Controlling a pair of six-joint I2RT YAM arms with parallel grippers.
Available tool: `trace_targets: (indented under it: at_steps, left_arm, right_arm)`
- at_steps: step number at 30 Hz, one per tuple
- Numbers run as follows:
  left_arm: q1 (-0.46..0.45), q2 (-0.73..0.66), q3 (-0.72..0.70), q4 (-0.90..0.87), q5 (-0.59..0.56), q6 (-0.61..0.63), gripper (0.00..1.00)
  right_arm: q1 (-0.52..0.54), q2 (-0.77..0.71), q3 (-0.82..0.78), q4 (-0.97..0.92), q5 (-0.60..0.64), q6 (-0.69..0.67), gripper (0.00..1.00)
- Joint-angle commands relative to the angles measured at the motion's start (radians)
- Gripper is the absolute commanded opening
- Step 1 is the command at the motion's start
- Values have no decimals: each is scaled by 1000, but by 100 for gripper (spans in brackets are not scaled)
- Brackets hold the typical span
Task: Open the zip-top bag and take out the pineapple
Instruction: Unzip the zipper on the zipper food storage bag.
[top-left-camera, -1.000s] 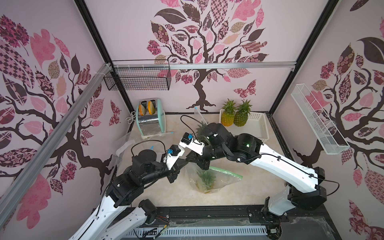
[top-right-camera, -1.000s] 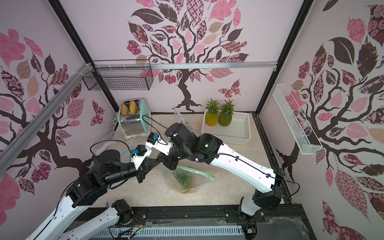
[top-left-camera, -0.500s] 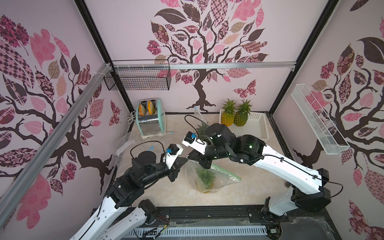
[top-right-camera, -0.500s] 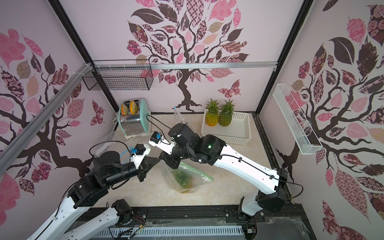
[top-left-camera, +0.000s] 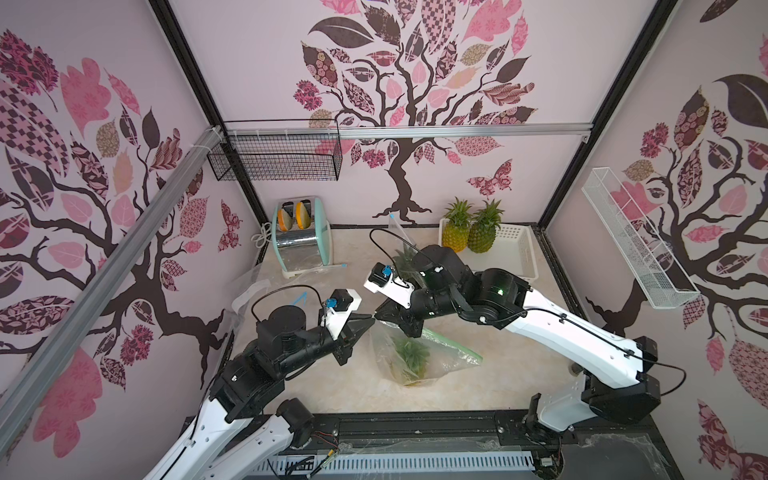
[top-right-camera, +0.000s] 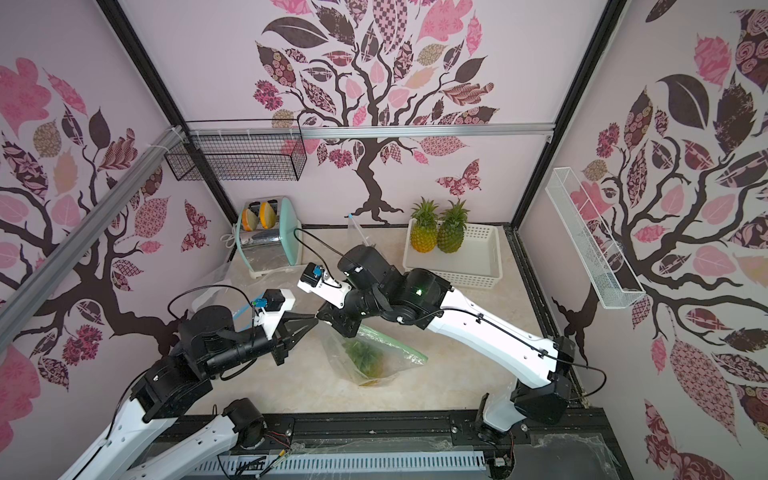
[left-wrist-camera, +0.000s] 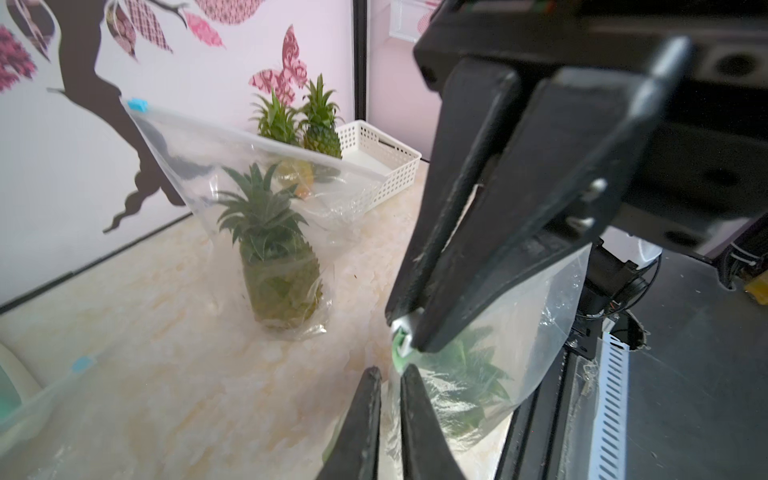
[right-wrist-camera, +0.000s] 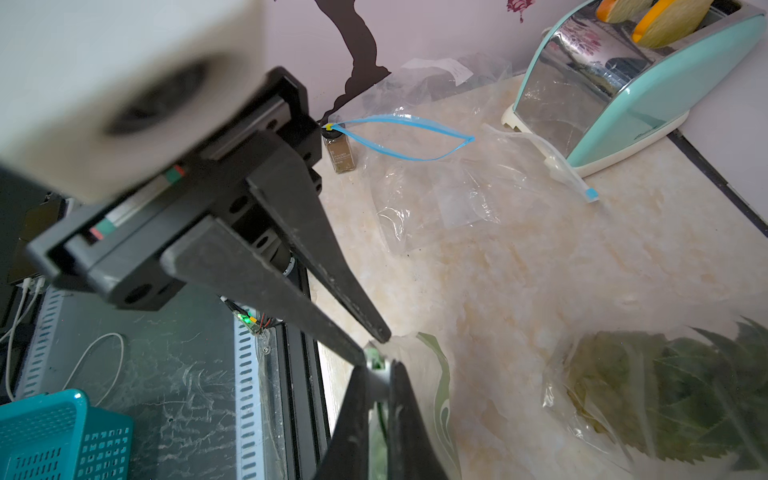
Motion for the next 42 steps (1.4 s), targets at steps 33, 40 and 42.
trace_targets:
  at_steps: [33, 40, 42]
  left_arm:
    - [3, 68, 4, 94, 45, 86, 0]
    - [5, 12, -41, 146, -13, 23, 0]
    - [5, -8, -53, 158, -25, 6, 0]
  right_arm:
    - [-5, 25, 83, -34, -12, -9, 2]
    - [-7, 14, 40, -27, 36, -8, 1]
    - [-16, 2, 17, -19, 36, -7, 1]
